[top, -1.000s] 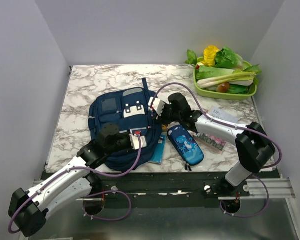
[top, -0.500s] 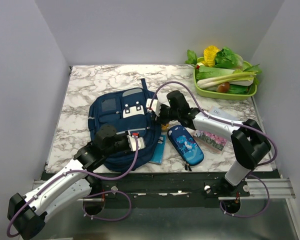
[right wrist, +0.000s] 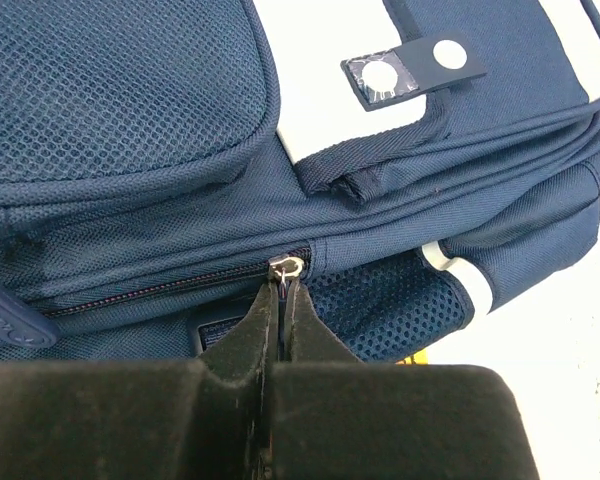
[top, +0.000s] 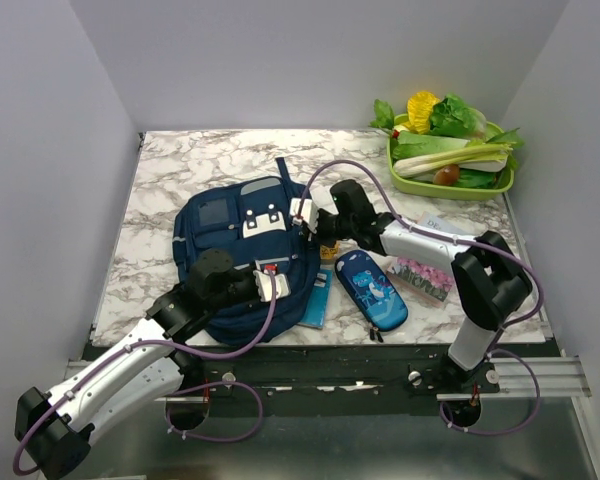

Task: Pack the student bag
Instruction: Unzip the student bag at the center of the board.

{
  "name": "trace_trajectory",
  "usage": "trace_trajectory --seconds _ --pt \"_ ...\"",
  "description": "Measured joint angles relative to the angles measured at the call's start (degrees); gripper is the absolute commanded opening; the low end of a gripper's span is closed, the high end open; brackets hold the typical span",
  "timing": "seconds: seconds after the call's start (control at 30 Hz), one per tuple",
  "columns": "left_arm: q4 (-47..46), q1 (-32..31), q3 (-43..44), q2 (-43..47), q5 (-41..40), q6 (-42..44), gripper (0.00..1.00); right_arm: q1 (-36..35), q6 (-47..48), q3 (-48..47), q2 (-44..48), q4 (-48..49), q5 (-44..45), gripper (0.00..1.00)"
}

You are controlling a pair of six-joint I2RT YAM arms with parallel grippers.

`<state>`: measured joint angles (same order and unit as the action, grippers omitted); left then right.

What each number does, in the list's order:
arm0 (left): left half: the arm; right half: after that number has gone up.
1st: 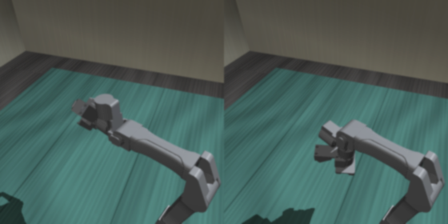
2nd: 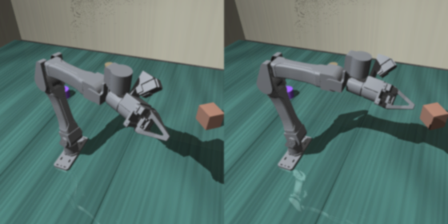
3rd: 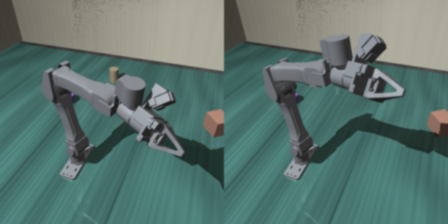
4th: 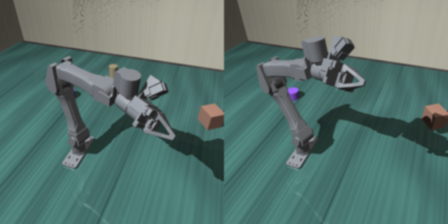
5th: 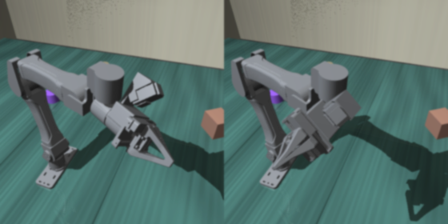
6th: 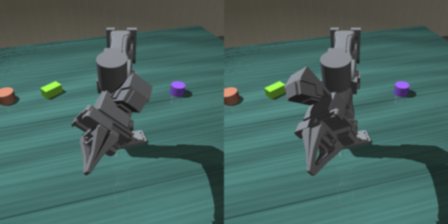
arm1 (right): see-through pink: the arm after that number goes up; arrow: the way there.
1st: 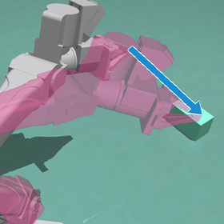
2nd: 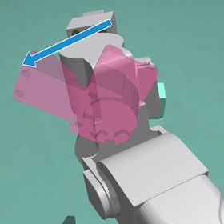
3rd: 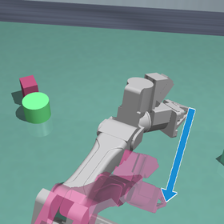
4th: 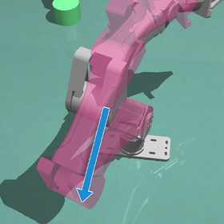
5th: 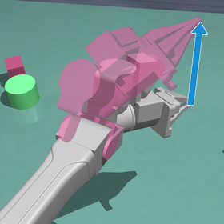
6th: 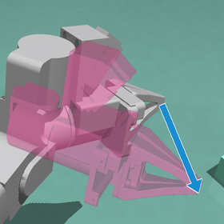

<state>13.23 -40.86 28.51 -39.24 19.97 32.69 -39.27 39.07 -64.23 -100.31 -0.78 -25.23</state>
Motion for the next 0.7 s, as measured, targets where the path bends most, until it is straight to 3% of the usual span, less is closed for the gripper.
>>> trace_trajectory --seconds 0.37,0.7 --pt "-3.4 -0.3 0.0 -0.5 -2.1 -3.8 0.0 0.0 -3.0 8.2 9.3 3.0 0.1 0.01" --pt "-8.5 -0.5 0.0 -3.7 -3.2 -4.9 0.0 -1.4 -12.1 15.4 16.2 4.7 -0.1 0.01"
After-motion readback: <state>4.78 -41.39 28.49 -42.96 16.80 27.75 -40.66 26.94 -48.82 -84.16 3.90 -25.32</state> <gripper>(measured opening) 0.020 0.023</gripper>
